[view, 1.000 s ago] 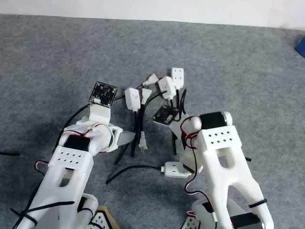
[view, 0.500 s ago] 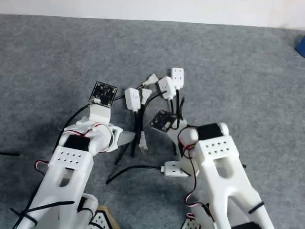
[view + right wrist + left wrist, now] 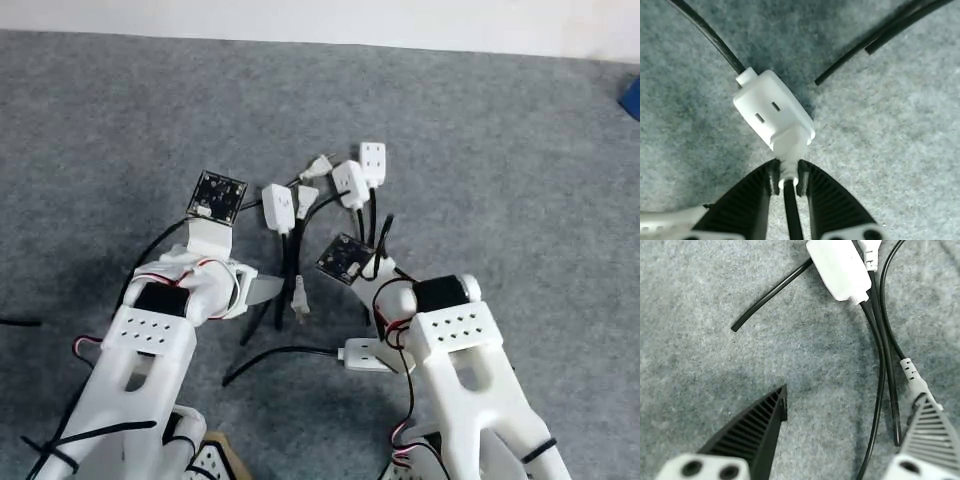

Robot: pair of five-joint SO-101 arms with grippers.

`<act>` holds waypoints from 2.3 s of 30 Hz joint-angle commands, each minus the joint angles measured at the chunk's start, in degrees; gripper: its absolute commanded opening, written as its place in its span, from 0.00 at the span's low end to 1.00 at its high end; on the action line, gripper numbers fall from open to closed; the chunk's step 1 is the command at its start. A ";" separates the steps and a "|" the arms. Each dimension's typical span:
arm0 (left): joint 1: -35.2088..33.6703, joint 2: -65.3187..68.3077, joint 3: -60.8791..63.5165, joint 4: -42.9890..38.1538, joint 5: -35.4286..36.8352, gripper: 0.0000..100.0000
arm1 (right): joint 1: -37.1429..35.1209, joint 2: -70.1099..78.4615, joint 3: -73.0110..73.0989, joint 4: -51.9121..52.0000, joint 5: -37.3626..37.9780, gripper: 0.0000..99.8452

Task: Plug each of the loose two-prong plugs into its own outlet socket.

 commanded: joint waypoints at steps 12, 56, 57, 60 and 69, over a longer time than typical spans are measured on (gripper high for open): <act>0.75 0.57 -2.15 -0.97 -0.44 0.38 | -1.71 0.84 -31.43 21.14 -3.78 0.42; 42.33 52.70 -45.41 20.66 -17.67 0.34 | 60.79 -23.60 11.47 -21.85 -27.69 0.42; 41.71 52.70 -46.11 20.75 -17.67 0.34 | 60.79 -23.60 11.56 -21.85 -27.43 0.42; 40.92 52.88 -46.55 20.75 -18.73 0.32 | 60.79 -23.60 11.56 -21.85 -27.34 0.42; 39.25 52.97 -46.20 29.10 -28.84 0.01 | 59.30 -23.60 11.56 -21.67 -27.16 0.42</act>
